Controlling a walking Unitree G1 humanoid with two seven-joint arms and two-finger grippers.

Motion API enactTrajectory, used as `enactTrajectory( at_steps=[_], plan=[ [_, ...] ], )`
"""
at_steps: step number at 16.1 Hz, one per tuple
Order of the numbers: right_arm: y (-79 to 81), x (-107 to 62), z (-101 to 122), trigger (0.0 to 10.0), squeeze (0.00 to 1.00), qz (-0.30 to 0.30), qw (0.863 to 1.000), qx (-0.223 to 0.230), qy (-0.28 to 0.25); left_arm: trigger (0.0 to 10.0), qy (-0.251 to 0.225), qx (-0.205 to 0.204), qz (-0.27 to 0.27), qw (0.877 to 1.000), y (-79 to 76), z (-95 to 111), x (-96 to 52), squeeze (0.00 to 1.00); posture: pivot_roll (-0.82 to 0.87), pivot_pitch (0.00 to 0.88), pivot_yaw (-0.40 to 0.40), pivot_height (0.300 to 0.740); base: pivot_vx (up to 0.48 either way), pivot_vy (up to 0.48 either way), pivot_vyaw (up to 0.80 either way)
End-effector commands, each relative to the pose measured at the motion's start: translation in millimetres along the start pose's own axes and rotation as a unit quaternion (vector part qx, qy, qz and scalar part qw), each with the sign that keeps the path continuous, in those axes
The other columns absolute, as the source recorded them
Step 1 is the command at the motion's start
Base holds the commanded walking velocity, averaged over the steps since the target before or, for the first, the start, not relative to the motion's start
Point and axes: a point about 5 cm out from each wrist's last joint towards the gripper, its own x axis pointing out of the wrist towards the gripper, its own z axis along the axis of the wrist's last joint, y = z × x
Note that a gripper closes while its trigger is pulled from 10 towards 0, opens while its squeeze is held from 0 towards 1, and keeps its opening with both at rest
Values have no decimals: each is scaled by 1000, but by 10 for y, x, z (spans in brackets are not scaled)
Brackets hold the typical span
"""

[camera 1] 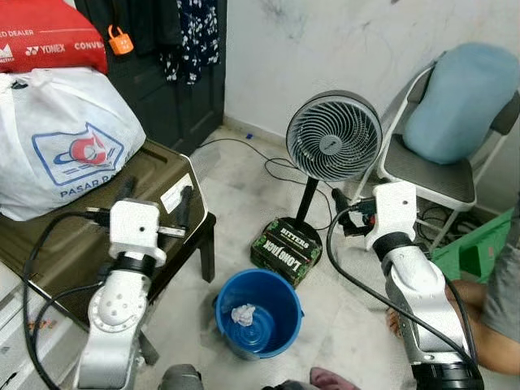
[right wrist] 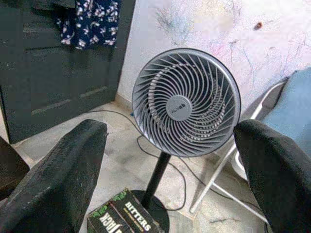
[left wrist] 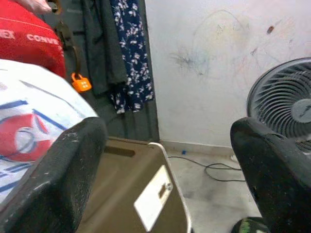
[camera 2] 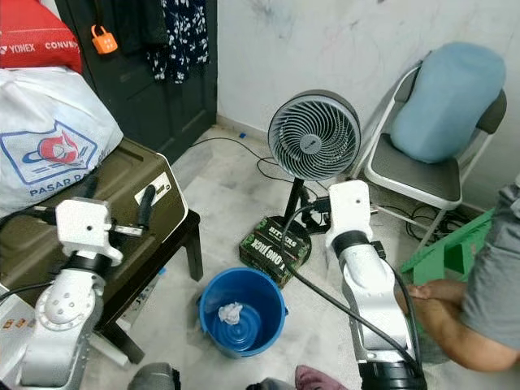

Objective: Clean up the room

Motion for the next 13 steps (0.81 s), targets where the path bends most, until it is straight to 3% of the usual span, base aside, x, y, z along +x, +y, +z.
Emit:
enactTrajectory(
  at_steps=[1,3,4,6,8,13],
  plan=[
    [-26,-15,-13,10000,0,-13,1000,1,4,10000,-1,-11,-2,1000,-34,25,-8,0,71,0,-81,740,0,0,0],
    [23,-72,-22,10000,0,-19,1000,-15,-3,10000,16,-30,19,999,-1,-42,-38,0,40,0,-42,740,0,0,0],
    [-1,-100,-44,10000,0,-27,999,-18,-1,10000,40,-68,36,996,14,-106,-52,0,30,0,-33,740,0,0,0],
    [-45,-113,-35,10000,0,-31,999,-33,-4,10000,42,-56,27,997,-12,-126,-70,0,22,0,-31,740,0,0,0],
    [-28,-81,29,10000,0,-16,998,-57,-22,10000,34,-54,25,998,-23,-96,-41,0,14,0,-36,740,0,0,800],
    [42,58,100,10000,0,-1,998,-52,-39,10000,16,-47,27,998,1,-35,55,0,33,2,-54,740,0,0,800]
  ],
)
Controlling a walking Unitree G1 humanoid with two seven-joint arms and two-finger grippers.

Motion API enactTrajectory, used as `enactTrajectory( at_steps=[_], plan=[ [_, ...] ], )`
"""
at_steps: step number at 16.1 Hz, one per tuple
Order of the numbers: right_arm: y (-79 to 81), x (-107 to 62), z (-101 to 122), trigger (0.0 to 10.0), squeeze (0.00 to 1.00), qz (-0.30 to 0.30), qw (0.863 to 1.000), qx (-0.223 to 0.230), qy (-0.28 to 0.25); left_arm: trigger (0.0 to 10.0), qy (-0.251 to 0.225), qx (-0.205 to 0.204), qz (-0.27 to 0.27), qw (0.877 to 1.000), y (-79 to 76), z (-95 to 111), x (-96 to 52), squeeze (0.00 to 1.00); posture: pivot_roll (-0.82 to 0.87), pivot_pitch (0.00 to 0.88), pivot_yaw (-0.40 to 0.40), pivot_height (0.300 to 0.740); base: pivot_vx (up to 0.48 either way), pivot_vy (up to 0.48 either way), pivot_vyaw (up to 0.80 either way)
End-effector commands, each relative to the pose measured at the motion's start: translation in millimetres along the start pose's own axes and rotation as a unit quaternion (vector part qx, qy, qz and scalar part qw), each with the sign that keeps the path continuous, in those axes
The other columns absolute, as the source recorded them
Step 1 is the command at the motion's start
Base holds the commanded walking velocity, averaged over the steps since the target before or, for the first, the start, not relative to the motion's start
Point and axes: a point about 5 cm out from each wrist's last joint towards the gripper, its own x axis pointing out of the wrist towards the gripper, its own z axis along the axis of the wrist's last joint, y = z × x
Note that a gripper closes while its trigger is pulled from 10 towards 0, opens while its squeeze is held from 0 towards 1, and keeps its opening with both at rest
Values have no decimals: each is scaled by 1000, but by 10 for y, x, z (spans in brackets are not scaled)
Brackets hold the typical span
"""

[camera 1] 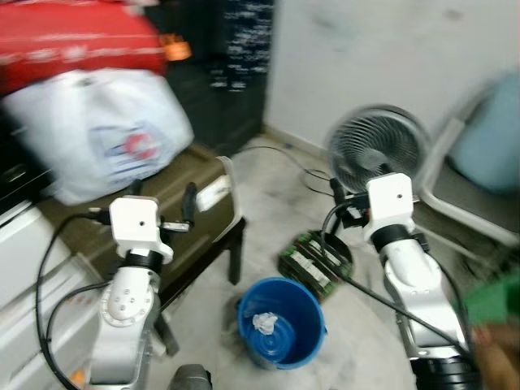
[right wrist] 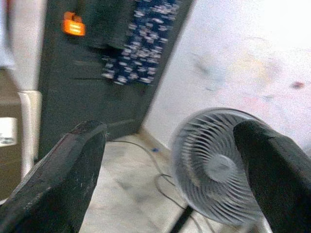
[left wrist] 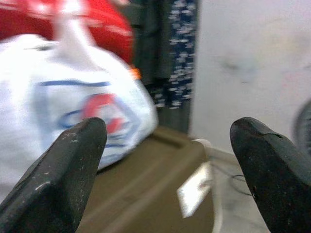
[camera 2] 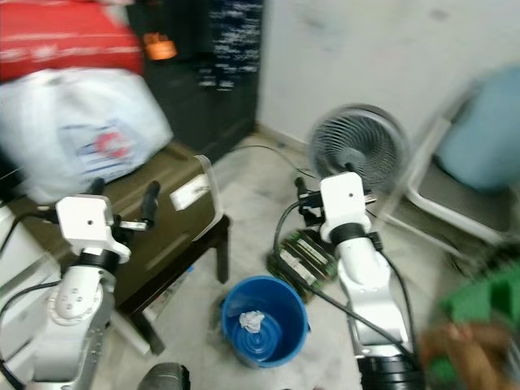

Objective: Clean up the room

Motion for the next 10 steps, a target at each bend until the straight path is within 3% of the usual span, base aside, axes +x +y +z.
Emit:
enactTrajectory(
  at_steps=[1,10],
  plan=[
    [-24,2,-24,10000,0,-4,1000,-1,5,10000,3,12,2,1000,4,-22,-8,0,33,3,-55,740,0,0,800],
    [-29,8,-74,10000,0,-1,1000,11,9,10000,8,22,-17,1000,-63,-53,30,0,34,0,-52,740,0,0,800]
  ],
)
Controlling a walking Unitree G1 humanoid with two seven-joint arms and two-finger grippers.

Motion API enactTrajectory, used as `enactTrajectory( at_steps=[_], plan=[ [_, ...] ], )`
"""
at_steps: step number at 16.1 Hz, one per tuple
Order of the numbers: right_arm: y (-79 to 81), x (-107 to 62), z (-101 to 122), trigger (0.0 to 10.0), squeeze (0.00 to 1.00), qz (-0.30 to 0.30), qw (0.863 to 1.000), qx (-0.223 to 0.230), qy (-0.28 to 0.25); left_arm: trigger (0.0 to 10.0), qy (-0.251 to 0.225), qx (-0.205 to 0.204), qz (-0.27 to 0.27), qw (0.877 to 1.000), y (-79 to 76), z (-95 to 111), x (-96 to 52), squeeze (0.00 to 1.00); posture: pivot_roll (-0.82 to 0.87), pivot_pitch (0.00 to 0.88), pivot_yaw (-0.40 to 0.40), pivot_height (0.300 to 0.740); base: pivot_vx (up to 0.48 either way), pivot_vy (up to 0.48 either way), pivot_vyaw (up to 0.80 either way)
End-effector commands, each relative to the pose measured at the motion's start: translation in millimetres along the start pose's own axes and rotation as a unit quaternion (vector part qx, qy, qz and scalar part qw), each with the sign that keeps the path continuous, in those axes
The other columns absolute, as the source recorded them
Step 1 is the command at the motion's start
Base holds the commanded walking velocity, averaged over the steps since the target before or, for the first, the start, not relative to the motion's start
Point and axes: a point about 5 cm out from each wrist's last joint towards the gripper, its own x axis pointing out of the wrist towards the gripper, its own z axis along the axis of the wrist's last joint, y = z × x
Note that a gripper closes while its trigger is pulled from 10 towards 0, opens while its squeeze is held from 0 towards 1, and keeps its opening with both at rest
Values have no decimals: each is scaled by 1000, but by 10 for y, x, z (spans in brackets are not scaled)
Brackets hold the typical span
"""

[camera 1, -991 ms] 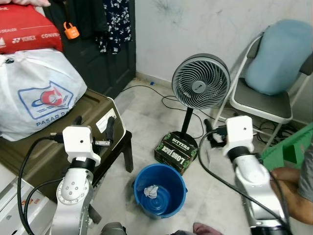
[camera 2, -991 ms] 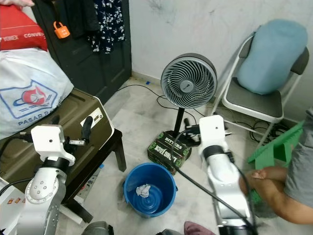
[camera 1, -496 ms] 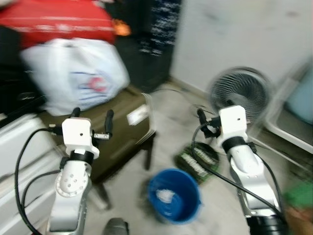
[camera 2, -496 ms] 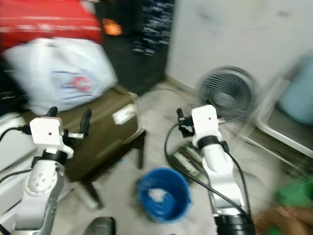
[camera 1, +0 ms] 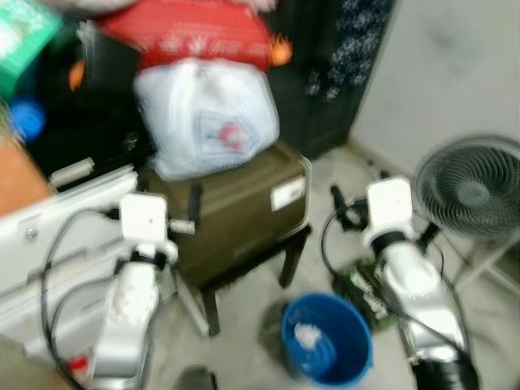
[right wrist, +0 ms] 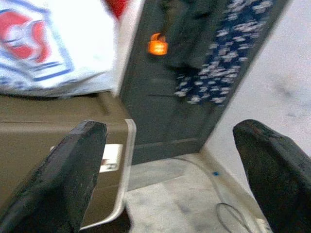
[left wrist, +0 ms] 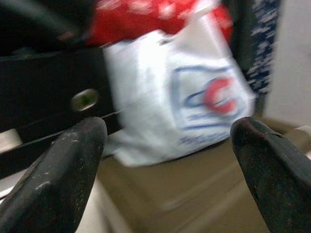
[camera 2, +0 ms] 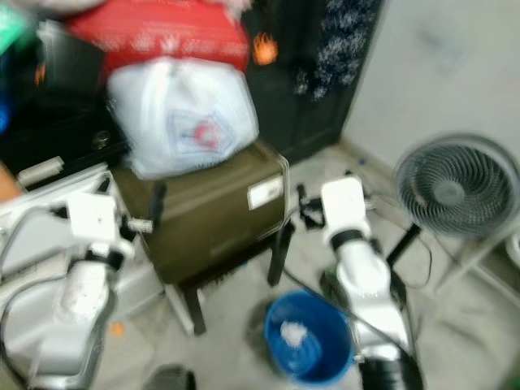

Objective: Clean up the room

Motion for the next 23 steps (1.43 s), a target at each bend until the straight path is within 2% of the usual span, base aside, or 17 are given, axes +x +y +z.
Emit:
enactTrajectory(
  at_steps=[1,23],
  plan=[
    [-55,13,21,10000,0,-5,1000,0,-5,10000,-1,2,-4,1000,-16,2,5,0,34,0,-52,740,0,0,800],
    [-48,153,64,10000,0,1,1000,10,-18,10000,-9,17,13,1000,16,12,55,0,43,0,-54,740,0,0,800]
  ],
)
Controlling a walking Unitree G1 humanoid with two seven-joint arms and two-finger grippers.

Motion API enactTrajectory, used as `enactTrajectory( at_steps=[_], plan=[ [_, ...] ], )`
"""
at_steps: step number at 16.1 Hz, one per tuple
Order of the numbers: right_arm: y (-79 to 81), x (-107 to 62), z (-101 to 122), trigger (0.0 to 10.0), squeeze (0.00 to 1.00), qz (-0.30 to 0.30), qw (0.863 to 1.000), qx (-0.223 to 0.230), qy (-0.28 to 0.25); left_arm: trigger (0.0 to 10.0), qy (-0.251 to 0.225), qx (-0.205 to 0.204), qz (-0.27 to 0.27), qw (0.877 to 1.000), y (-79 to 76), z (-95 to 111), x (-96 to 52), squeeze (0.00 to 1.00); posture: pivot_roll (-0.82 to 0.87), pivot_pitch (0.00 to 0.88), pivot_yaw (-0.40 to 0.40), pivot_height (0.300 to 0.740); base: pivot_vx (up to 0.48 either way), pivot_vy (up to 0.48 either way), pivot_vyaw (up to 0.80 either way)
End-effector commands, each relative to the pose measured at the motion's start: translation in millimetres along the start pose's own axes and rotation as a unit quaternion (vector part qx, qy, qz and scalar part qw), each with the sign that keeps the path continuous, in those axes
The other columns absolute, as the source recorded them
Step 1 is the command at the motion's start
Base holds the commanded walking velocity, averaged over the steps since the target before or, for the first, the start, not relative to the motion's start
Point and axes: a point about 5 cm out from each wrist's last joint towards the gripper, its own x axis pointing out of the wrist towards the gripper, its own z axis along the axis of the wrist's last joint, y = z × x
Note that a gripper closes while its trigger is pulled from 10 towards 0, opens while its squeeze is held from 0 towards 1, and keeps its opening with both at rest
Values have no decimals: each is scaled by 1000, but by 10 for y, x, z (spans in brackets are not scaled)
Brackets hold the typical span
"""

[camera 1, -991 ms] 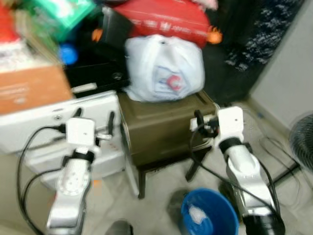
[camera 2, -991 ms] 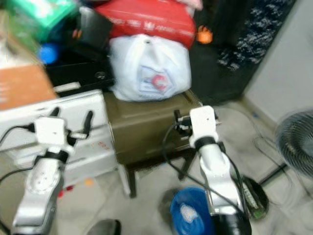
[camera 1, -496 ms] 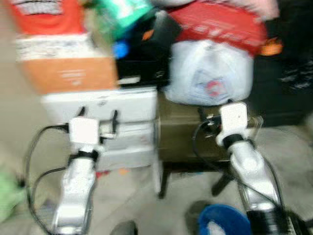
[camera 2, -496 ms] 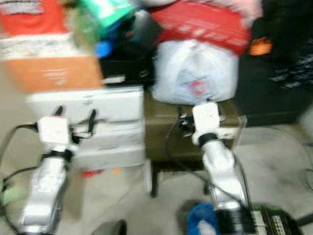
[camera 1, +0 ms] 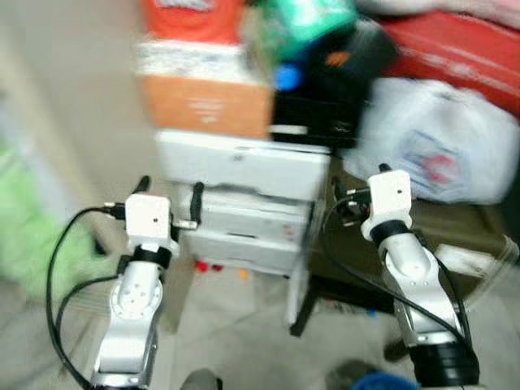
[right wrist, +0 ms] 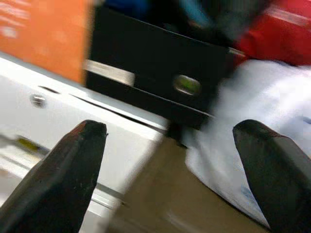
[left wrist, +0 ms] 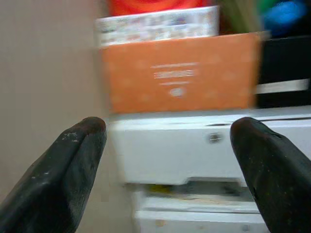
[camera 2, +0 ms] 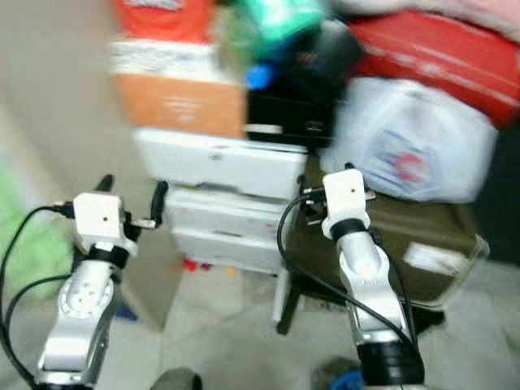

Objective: Clean up the room

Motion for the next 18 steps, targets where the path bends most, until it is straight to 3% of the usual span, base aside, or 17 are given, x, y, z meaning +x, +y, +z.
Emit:
enactTrajectory(
  at_steps=[1,14,18],
  plan=[
    [-14,17,21,10000,0,2,1000,-1,-5,10000,0,4,6,1000,13,1,9,0,42,0,-54,740,0,0,800],
    [1,32,12,10000,0,7,1000,3,-8,10000,0,1,10,1000,8,3,32,0,45,0,-57,740,0,0,800],
    [-8,41,16,10000,0,8,1000,10,-10,10000,-13,-8,-1,1000,4,31,28,0,47,0,-58,740,134,0,0]
  ],
)
